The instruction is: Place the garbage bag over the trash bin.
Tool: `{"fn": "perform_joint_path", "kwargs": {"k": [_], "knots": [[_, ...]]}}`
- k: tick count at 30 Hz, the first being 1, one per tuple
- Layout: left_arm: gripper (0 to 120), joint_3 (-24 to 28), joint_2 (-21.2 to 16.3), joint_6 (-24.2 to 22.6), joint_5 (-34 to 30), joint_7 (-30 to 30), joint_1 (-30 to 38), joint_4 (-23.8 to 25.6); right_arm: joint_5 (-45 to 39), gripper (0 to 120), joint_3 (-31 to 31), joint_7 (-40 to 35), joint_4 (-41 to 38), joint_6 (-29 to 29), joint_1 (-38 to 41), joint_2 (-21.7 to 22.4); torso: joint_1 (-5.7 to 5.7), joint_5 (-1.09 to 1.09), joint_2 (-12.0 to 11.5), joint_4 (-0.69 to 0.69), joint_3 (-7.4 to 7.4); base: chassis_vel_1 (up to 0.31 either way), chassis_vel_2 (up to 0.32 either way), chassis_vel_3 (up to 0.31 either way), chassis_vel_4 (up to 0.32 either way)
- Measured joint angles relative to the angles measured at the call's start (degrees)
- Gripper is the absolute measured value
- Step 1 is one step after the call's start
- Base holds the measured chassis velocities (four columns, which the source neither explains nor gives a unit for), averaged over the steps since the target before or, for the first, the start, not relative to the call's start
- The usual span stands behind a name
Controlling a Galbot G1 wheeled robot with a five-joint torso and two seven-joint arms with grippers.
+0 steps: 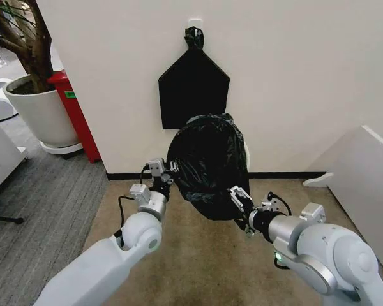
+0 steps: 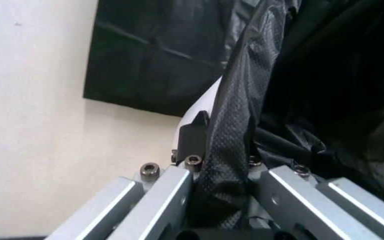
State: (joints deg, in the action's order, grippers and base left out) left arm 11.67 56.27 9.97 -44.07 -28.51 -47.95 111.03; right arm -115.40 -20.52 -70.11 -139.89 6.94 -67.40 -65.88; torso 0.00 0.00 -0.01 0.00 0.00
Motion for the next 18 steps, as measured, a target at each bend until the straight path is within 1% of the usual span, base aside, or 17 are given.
{"fn": "perform_joint_path", "kwargs": {"k": [8,10,13,16,18], "knots": [[0,0.80,0.87,0.05,1.27,0.14,1.26,-0.21,0.35,100,2.96,-0.48,0.25,1.97,-1.05,-0.06,0.00,0.00,0.00,-0.01,0.00,0.000,0.000,0.000,0.000],[0,0.89,1.14,-0.40,0.62,-0.64,1.79,-0.22,1.58,100,4.65,-0.87,0.41,3.41,-2.32,-0.04,0.00,0.00,0.00,-0.01,0.00,0.000,0.000,0.000,0.000],[0,0.93,1.38,-1.01,-0.57,-1.53,2.09,-0.13,2.47,100,5.34,-1.38,1.19,4.19,-2.74,-0.09,0.00,0.00,0.00,-0.01,0.00,0.000,0.000,0.000,0.000],[0,0.98,1.74,-2.66,-4.17,-4.06,2.59,0.67,3.95,100,5.66,-2.65,3.25,4.65,-2.68,-0.39,0.00,0.01,0.00,-0.01,0.00,0.000,0.000,0.000,0.000],[0,0.86,1.83,-4.24,-8.91,-6.90,2.67,1.96,5.33,100,4.85,-3.00,4.91,4.82,-2.38,-0.50,0.00,0.01,0.00,-0.01,0.00,0.000,0.000,0.000,0.000]]}}
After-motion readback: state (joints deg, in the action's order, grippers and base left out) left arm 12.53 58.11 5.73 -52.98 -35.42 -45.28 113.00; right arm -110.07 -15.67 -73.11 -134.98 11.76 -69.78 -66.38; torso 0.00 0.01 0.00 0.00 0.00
